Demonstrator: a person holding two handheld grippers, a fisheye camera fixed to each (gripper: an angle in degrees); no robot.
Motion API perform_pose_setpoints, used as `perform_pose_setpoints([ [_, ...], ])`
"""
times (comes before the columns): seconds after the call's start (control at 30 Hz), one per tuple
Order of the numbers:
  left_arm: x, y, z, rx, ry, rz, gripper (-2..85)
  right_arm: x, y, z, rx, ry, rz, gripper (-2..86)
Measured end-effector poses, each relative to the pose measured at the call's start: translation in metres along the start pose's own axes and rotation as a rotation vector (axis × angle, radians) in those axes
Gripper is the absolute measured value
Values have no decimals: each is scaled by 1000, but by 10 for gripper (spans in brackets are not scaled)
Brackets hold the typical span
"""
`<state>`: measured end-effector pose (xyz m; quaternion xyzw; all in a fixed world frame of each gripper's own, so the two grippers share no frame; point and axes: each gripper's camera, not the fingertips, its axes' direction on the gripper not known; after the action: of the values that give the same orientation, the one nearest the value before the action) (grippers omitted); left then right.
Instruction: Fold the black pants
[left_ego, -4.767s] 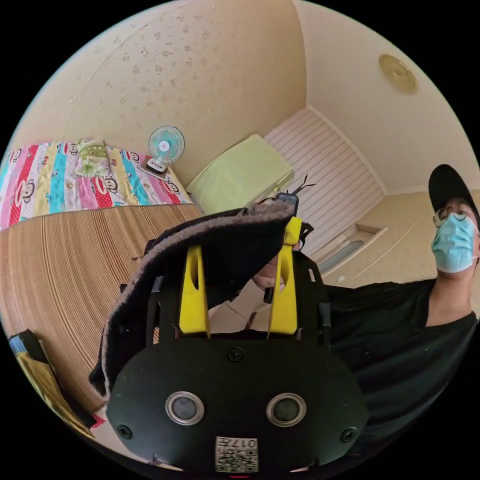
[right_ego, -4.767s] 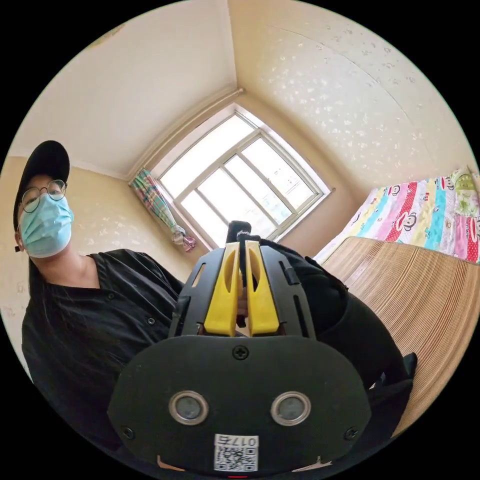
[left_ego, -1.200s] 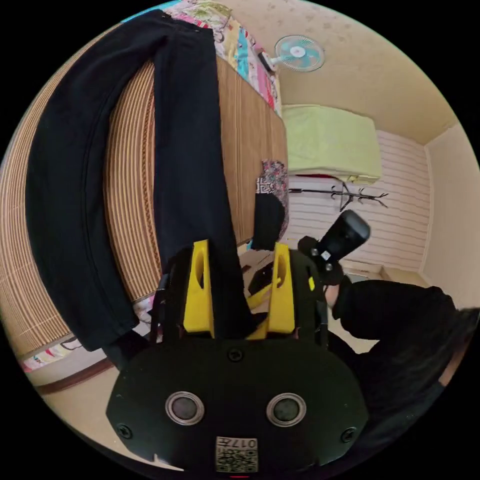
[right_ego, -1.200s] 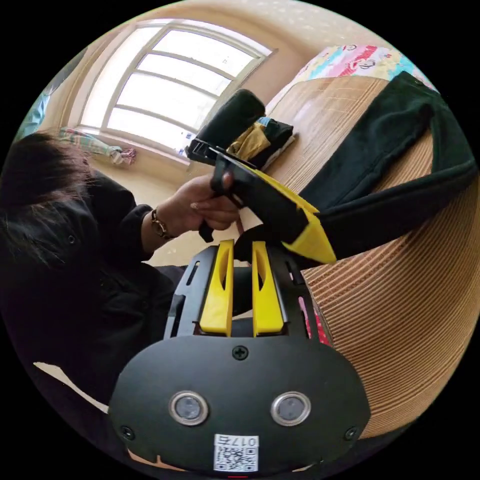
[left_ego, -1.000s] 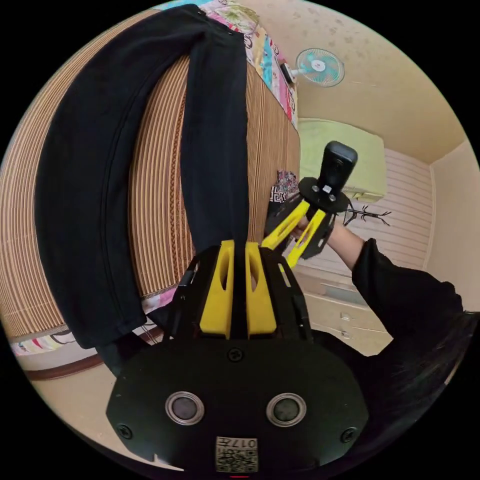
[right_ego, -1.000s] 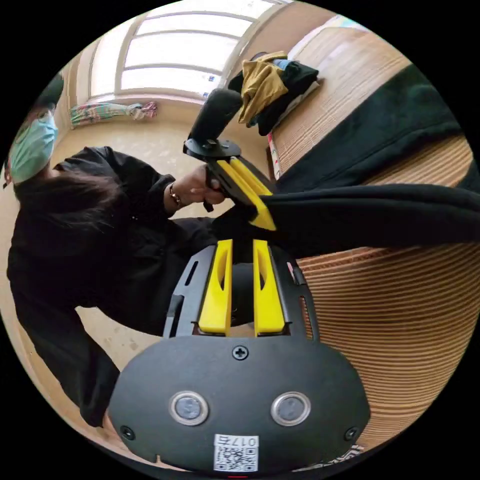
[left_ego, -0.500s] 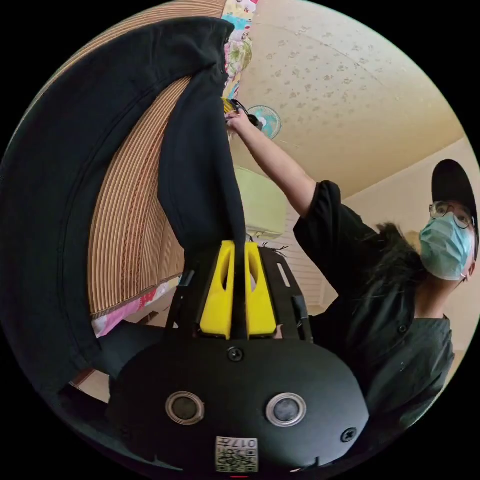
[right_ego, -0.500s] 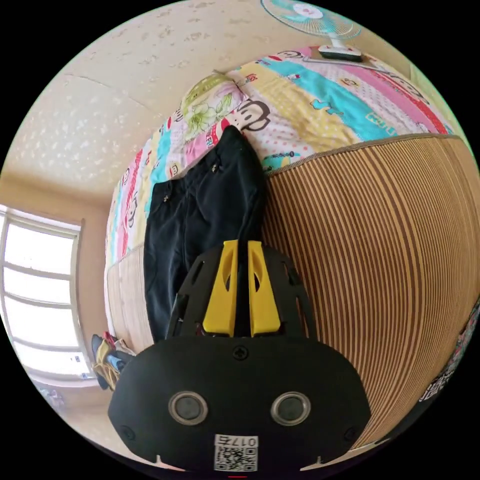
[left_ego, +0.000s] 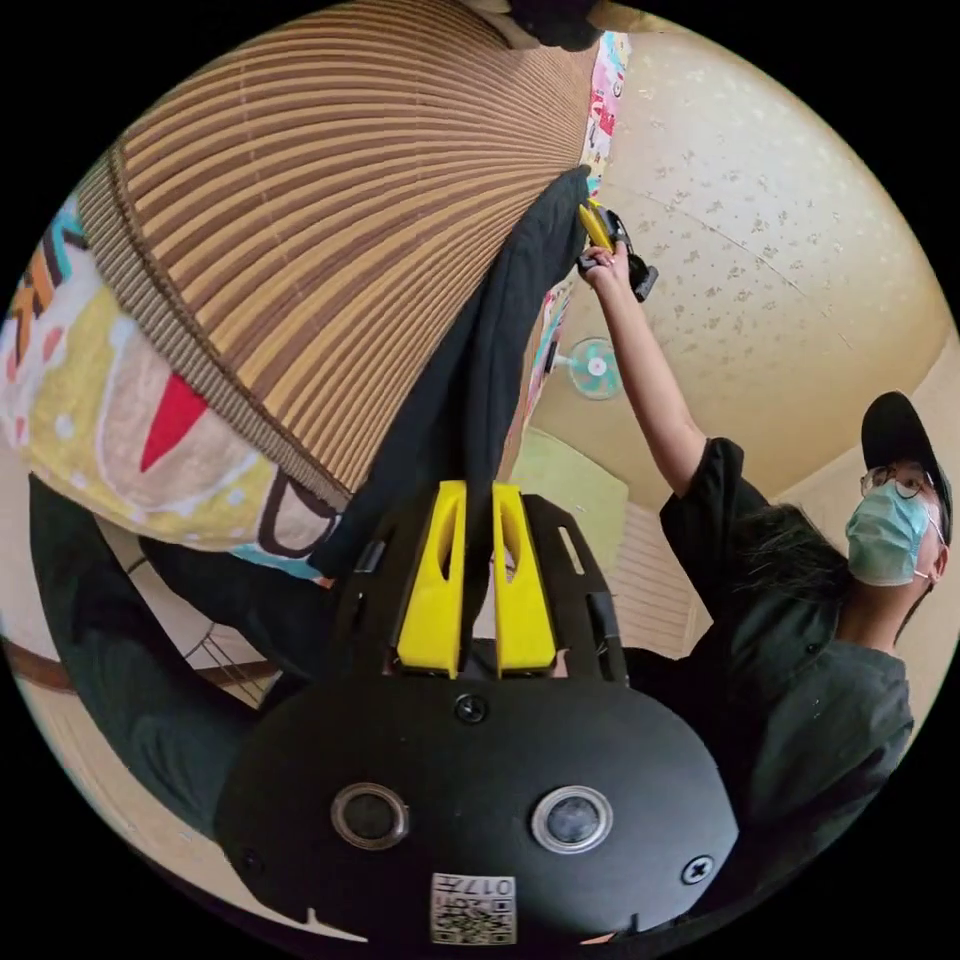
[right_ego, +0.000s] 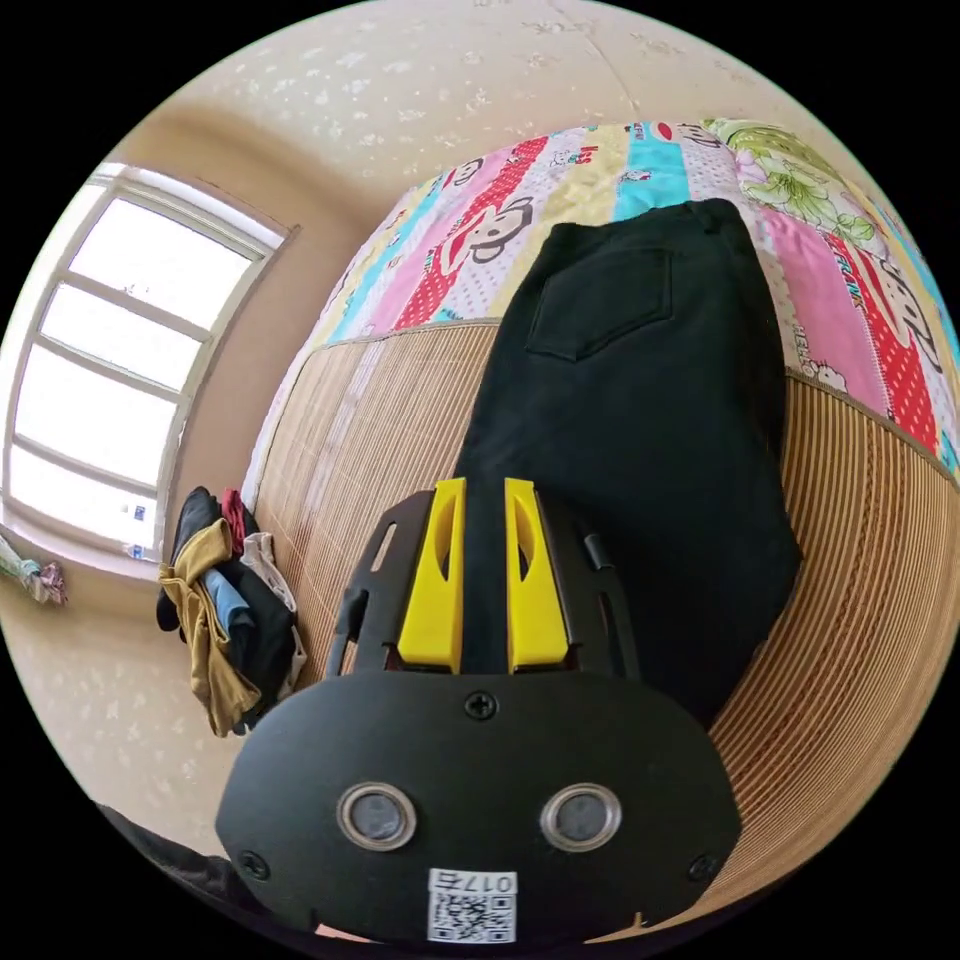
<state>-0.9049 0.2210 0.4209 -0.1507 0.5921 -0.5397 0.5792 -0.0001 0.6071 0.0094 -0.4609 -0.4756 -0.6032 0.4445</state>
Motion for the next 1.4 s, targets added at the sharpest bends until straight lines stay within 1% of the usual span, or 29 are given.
perform_pose_setpoints([
  [0.03,2,-2,-5,-19,-63,8,56,-11,27,-5,-32,21,-49,76],
  [0.07,5,-2,-6,-29,-82,21,57,-17,43,-9,-39,28,-75,78],
  [0.13,15,-9,-6,-98,-114,68,62,-33,117,-32,-42,80,-143,83],
  [0.2,21,-15,-2,-158,-122,88,64,-34,170,-44,-55,101,-131,86],
  [0.27,28,-20,4,-215,-140,110,64,-24,218,-51,-57,95,-45,90],
  [0.33,36,-25,14,-301,-169,135,53,1,269,-51,-19,3,139,93],
  [0.37,38,-26,17,-322,-168,139,49,9,278,-50,-8,-32,194,94],
  [0.4,40,-27,21,-359,-148,148,46,24,289,-46,26,-107,288,95],
  [0.43,42,-28,24,-386,-117,152,43,37,293,-44,83,-171,351,94],
  [0.5,42,-29,27,-418,-72,146,41,52,289,-36,122,-248,408,88],
  [0.53,41,-30,28,-437,-56,136,41,58,282,-31,136,-323,409,75],
  [0.6,40,-32,29,-465,-45,124,40,60,271,-30,112,-360,387,51],
  [0.67,44,-33,29,-489,-17,130,40,56,266,-51,124,-353,384,41],
  [0.7,50,-32,29,-502,35,155,39,52,267,-73,156,-333,365,38],
  [0.73,54,-30,31,-514,91,181,39,49,271,-94,184,-274,360,36],
  [0.8,53,-25,36,-526,142,186,39,54,276,-109,187,-172,365,35],
  [0.87,40,-21,43,-509,103,138,42,64,275,-95,112,-124,313,39],
  [0.93,17,-15,58,-522,-61,78,48,88,282,-63,-38,-126,343,47],
  [0.97,12,-13,63,-539,-100,66,50,93,285,-59,-48,-156,339,53],
  [1.0,8,-9,72,-565,-133,60,51,99,292,-56,-48,-245,328,64],
  [1.03,8,-6,78,-567,-119,71,51,100,302,-52,-48,-352,318,76],
  [1.1,12,0,83,-564,-144,86,51,92,321,-42,-92,-457,286,83],
  [1.17,17,7,89,-576,-214,107,52,76,345,-35,-143,-423,248,80],
  [1.23,21,16,94,-605,-250,117,62,63,378,-45,-131,-335,250,78],
  [1.33,31,15,93,-660,-289,104,89,82,394,-70,-109,-377,293,80],
  [1.4,53,6,83,-623,-304,153,100,106,393,-89,-50,-401,330,86],
])
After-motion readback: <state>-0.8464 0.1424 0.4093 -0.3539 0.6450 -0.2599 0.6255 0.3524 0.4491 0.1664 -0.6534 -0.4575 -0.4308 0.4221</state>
